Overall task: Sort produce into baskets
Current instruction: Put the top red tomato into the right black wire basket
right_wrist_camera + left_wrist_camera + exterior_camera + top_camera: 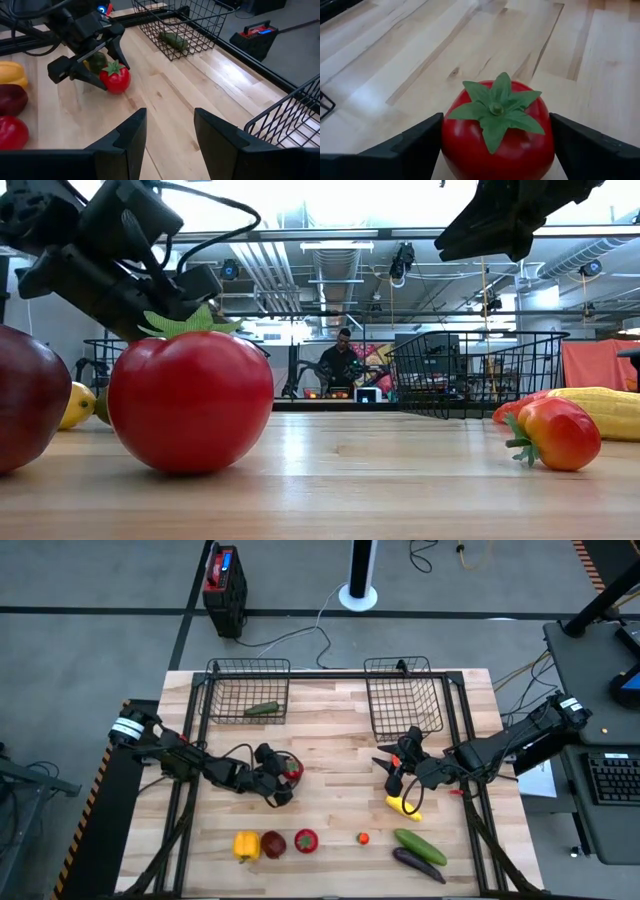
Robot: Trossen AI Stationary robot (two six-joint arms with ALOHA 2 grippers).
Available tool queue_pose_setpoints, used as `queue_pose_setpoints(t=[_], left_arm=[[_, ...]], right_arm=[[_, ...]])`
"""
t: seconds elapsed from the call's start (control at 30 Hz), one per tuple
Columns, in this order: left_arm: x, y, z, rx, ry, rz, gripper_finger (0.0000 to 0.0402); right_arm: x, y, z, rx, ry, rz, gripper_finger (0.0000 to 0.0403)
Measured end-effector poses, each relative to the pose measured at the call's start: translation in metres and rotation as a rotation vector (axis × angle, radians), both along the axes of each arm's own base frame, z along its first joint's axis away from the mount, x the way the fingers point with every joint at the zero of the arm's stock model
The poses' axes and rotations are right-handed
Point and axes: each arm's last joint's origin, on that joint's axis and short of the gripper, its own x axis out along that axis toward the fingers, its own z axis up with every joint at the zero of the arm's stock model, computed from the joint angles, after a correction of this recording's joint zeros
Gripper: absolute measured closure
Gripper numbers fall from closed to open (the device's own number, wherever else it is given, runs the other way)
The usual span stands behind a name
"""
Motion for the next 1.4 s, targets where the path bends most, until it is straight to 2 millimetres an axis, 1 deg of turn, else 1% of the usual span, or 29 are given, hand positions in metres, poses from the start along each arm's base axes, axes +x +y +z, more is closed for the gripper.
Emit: queue_pose_setpoints(t=[0.1, 0.2, 0.37, 0.53, 0.6, 0.7, 0.8, 0.87, 0.97, 1.1, 1.23, 1.4], left_arm=[[0.001, 0.000, 0.001, 0.001, -0.002, -0.002, 0.0087], [0.006, -0.002, 0.007, 0.005, -0.020, -0.010, 0.0089], [0.019, -0.009, 0.032, 0.051, -0.078, -0.083, 0.0089], [0.029, -0.014, 0.064, 0.064, -0.201, -0.244, 0.0090], [0.031, -0.014, 0.074, 0.047, -0.264, -0.326, 0.0090], [0.031, -0.011, 0.085, -0.032, -0.348, -0.459, 0.0090], [0.032, -0.009, 0.087, -0.148, -0.373, -0.534, 0.0090], [0.032, -0.008, 0.087, -0.212, -0.377, -0.542, 0.0090], [0.032, -0.008, 0.088, -0.250, -0.387, -0.528, 0.0090], [0.032, -0.009, 0.088, -0.266, -0.378, -0.547, 0.0090], [0.032, -0.010, 0.088, -0.291, -0.374, -0.592, 0.0089], [0.032, -0.011, 0.088, -0.308, -0.370, -0.624, 0.0089]], right_arm=[[0.000, 0.000, 0.000, 0.000, 0.000, 0.000, 0.0245], [0.000, 0.000, 0.000, -0.005, 0.003, 0.003, 0.0245], [0.000, 0.001, -0.001, -0.029, 0.016, 0.018, 0.0245], [0.011, 0.007, -0.007, -0.098, 0.035, 0.073, 0.0245], [0.019, 0.015, -0.012, -0.160, 0.049, 0.126, 0.0245], [0.031, 0.029, -0.020, -0.284, 0.057, 0.226, 0.0245], [0.043, 0.043, -0.025, -0.437, 0.071, 0.323, 0.0245], [0.051, 0.052, -0.026, -0.560, 0.099, 0.387, 0.0245], [0.067, 0.062, -0.027, -0.702, 0.132, 0.443, 0.0245], [0.088, 0.073, -0.022, -0.759, 0.142, 0.460, 0.0245], [0.105, 0.082, -0.016, -0.817, 0.217, 0.508, 0.0241], [0.121, 0.091, -0.008, -0.826, 0.323, 0.549, 0.0206]])
